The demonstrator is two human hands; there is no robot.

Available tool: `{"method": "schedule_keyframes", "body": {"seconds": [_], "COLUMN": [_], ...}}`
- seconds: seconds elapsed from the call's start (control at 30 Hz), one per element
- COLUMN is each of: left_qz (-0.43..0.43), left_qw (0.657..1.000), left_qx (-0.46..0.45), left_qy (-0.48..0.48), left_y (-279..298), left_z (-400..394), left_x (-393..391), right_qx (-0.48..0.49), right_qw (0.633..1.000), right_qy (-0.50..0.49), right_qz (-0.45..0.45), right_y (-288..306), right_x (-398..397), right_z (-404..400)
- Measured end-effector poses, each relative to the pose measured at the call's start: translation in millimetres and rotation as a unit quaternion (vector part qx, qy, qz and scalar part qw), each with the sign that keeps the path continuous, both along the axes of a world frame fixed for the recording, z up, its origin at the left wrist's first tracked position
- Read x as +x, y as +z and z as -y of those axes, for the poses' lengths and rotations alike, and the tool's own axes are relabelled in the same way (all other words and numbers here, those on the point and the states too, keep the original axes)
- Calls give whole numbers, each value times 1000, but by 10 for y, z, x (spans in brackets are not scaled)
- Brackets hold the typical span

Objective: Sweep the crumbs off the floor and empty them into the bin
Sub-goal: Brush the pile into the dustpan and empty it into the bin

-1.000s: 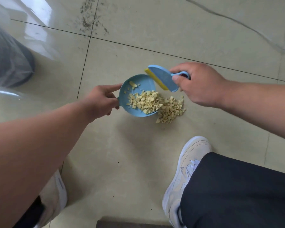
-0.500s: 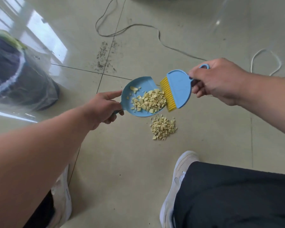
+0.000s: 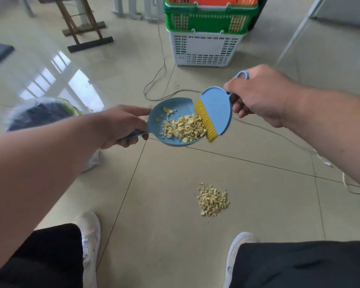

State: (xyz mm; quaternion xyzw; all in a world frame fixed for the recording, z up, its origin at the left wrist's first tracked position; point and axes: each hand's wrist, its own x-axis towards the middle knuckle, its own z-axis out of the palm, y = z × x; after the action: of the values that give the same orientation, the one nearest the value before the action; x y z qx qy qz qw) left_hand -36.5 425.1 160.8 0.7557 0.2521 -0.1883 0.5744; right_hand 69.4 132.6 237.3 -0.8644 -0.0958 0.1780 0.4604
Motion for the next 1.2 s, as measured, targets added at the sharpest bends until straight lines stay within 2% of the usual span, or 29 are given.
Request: {"method": "schedule_keyframes", "body": {"seconds": [0.17,0.37,0.63,0.73,0.8,0.87,0.93,1.07,1.2], "left_qz": [3,-1,-66,-88,-95,-88,-42,53,95], "left_qw": [999,996,982,975,968,964,954,906,874], "left_qx": [28,39,86,113,143,189,257,416,476], "left_qy": [22,86,157,173,181,164,148,65,22], "left_y": [386,544,337,172,50,-111,-301,-540,-509], "left_z": [-750,-1831,-3289,-3583,-3751,-3812,-3762,-3535,-3466], "left_x": [-13,-356,-1108,-1338,-1462,-1549,-1603,-1584,-1483], "right_qx": [26,51,68,59,48,13,-27,-45,-17], "right_qw": [999,995,984,981,978,980,981,988,992], "right_qy": [29,90,137,143,150,171,181,136,112], "right_qz": [22,3,-87,-117,-138,-106,-72,-59,-56], "right_y": [265,312,-167,-407,-609,-838,-1023,-1250,-1330], "right_x": [102,22,-412,-561,-665,-758,-861,-989,-1065], "right_z": [-835,-2204,-4073,-4486,-4685,-4783,-4781,-4679,-4525]}}
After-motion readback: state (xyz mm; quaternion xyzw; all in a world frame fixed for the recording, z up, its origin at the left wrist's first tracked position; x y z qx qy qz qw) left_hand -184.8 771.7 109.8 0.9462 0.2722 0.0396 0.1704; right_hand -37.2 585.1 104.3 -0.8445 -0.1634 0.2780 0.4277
